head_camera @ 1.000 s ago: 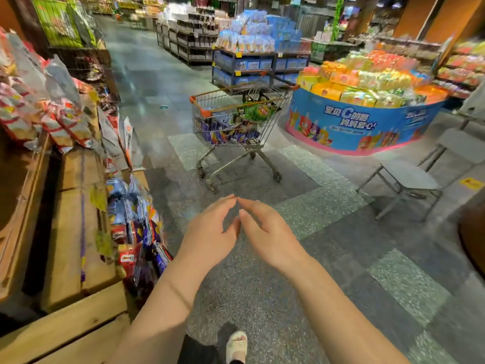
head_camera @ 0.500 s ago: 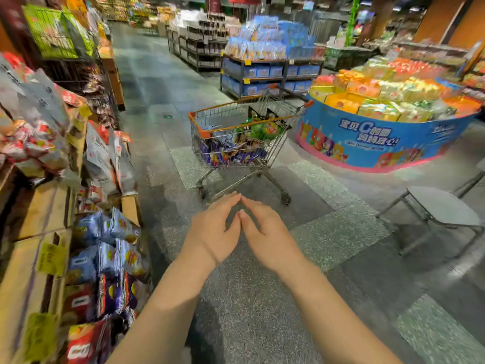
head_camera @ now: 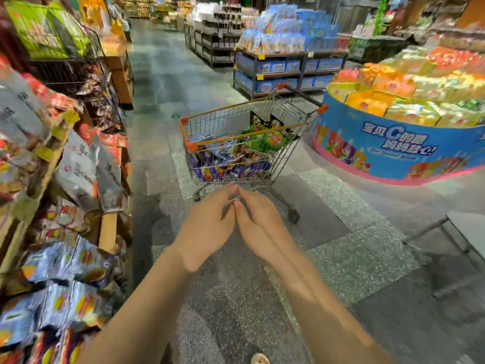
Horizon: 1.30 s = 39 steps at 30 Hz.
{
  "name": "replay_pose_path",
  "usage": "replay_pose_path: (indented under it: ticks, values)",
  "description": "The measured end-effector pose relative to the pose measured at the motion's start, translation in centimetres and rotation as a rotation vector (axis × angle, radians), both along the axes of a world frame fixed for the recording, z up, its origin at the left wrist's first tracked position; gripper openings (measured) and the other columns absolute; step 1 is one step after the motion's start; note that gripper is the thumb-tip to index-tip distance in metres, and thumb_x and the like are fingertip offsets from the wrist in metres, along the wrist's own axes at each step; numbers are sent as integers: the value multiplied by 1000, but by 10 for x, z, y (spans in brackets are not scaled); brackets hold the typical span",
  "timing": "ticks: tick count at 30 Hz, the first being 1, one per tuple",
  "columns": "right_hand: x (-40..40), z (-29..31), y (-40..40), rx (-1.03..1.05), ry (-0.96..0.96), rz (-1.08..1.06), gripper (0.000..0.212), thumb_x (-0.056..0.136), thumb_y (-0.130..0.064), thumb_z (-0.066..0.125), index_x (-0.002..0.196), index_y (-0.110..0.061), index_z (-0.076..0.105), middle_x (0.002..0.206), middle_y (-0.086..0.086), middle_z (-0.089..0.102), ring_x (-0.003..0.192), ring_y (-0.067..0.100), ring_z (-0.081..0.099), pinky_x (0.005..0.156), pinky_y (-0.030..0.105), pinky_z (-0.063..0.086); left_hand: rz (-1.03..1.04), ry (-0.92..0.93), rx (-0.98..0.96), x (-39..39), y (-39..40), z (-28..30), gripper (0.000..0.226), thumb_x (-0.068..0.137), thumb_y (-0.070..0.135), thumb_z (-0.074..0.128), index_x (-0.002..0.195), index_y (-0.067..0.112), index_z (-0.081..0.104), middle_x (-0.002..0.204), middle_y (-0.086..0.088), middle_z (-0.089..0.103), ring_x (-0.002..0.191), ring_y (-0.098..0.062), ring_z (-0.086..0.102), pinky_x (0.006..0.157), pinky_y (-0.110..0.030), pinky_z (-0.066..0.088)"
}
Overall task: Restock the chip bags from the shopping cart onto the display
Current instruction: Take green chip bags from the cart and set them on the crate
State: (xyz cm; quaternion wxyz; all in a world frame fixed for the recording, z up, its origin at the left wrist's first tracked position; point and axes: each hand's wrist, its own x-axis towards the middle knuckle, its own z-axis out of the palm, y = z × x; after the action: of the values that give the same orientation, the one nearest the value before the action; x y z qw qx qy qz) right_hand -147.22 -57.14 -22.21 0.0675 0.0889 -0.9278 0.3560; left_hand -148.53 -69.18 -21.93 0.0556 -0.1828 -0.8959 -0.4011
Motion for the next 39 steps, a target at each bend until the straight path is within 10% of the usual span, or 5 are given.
replay_pose_path:
  ticks: [10,21,26,39]
  values:
    - [-160,11,53,-136,-104,135,48,103,-29,33,149,-14,28,148,6,37,138,20,30,114,32,22,144,-55,-27,-151,51,1,43,99,18,41,141,23,44,146,4,44,134,-12,40,112,-35,32]
    - [-345,-21,4,-109,-169,254,50,104,-28,29,151,-13,22,147,7,39,138,20,30,113,33,24,291,-73,-39,-321,5,-24,46,100,19,41,145,24,37,148,10,37,137,-6,32,105,-15,20]
    - [-445,-18,-16,-109,-121,205,49,103,-29,30,149,-12,27,142,12,44,131,23,38,109,37,30,212,-56,-40,-428,-14,-26,47,99,26,40,146,25,35,153,6,32,141,-13,29,114,-39,28]
    - [-615,-39,52,-68,-54,-28,47,104,-21,32,149,-13,26,149,7,37,138,19,29,117,37,17,33,-15,-217,-625,54,-46,53,101,33,28,151,26,13,158,12,3,135,1,-14,118,-42,-5]
